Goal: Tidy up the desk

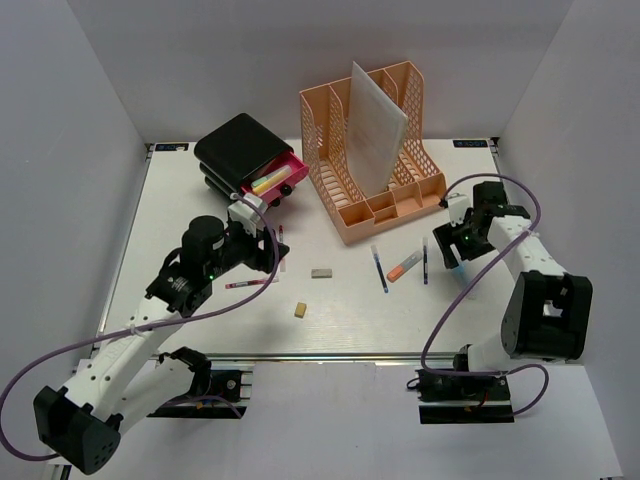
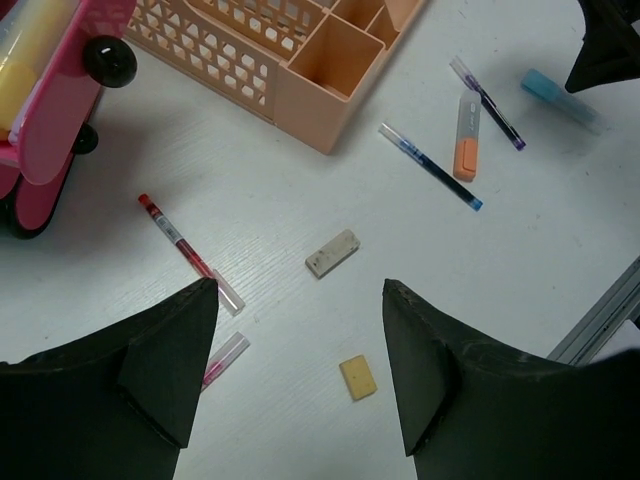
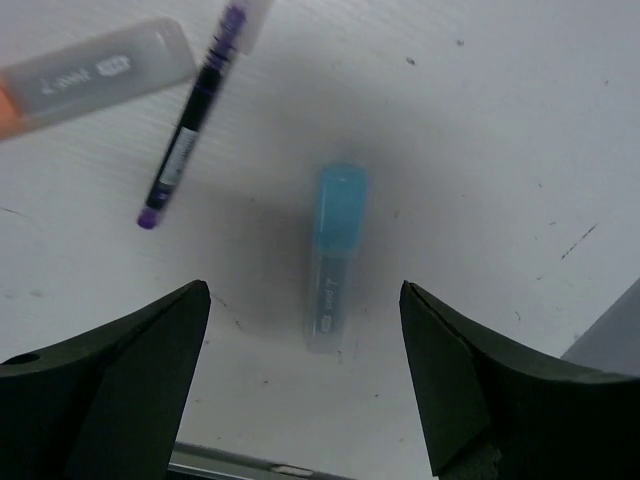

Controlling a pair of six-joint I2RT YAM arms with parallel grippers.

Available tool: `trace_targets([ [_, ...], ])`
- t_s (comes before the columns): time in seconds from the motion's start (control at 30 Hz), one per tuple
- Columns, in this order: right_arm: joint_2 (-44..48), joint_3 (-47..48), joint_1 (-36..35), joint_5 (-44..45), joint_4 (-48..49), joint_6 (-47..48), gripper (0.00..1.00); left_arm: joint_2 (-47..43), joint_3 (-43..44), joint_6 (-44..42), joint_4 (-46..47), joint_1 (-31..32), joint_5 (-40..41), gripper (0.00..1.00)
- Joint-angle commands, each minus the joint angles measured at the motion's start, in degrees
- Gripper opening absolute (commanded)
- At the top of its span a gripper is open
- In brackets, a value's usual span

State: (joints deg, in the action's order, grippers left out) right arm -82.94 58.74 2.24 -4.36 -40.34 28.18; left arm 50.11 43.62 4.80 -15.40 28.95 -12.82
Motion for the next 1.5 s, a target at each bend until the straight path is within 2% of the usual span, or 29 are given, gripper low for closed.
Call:
trace_targets([
  [0.0, -1.70, 1.47, 1.45, 3.48, -2.38, 4.86, 0.81, -2.03, 1.21, 0.21, -0.33, 0.23, 1.48, 0.77],
  [0.17, -4.59, -0.11, 2.77, 5.77, 1.65, 8.72, 0.77, -2.03, 1.12, 0.13, -0.51, 0.23, 2.79, 0.77],
  [0.6, -11.98, -0.82, 4.88, -0.47, 4.03, 9.35, 0.71, -0.19, 1.03, -0.49, -1.04, 0.23, 4.20, 0.77],
  [0.87, -14.10, -5.56, 4.27, 2.50, 8.60, 7.15, 0.60, -0.19, 0.86, -0.58, -0.95, 0.23, 4.82, 0.77],
  [0.97, -14.36, -7.50, 4.35, 3.66, 10.36, 6.80, 0.50, -0.19, 0.86, -0.58, -0.86, 0.23, 5.08, 0.77],
  [1.0, -14.36, -8.02, 4.35, 3.74, 10.63, 6.71, 0.40, -0.19, 0.86, -0.58, -0.95, 0.23, 5.17, 0.77],
  [1.07, -14.10, -8.12, 4.53, 3.92, 10.81, 6.80, 0.28, -0.27, 0.77, -0.58, -0.86, 0.23, 5.52, 0.76],
  [1.1, -13.57, -7.51, 4.61, 3.83, 10.54, 7.06, 0.17, -0.19, 0.68, -0.67, -0.86, 0.23, 5.70, 0.77],
  [1.2, -11.03, -5.22, 4.44, 3.40, 7.39, 7.67, 0.02, -0.45, 0.51, -0.75, -0.77, 0.23, 6.31, 0.76],
  [1.3, -7.87, 2.23, 3.74, -2.21, 0.02, 10.57, 0.00, -1.24, 0.16, -0.93, -0.34, 0.23, 6.93, 0.77],
  [1.33, -7.25, 7.56, 3.21, -6.15, -2.27, 13.01, 0.00, -1.50, 0.07, -1.02, -0.25, 0.23, 6.93, 0.77],
  [1.47, -5.92, 21.13, -4.32, -12.42, -12.91, 18.39, 0.00, -3.08, -0.72, -1.63, 0.80, 0.23, 7.11, 0.77],
])
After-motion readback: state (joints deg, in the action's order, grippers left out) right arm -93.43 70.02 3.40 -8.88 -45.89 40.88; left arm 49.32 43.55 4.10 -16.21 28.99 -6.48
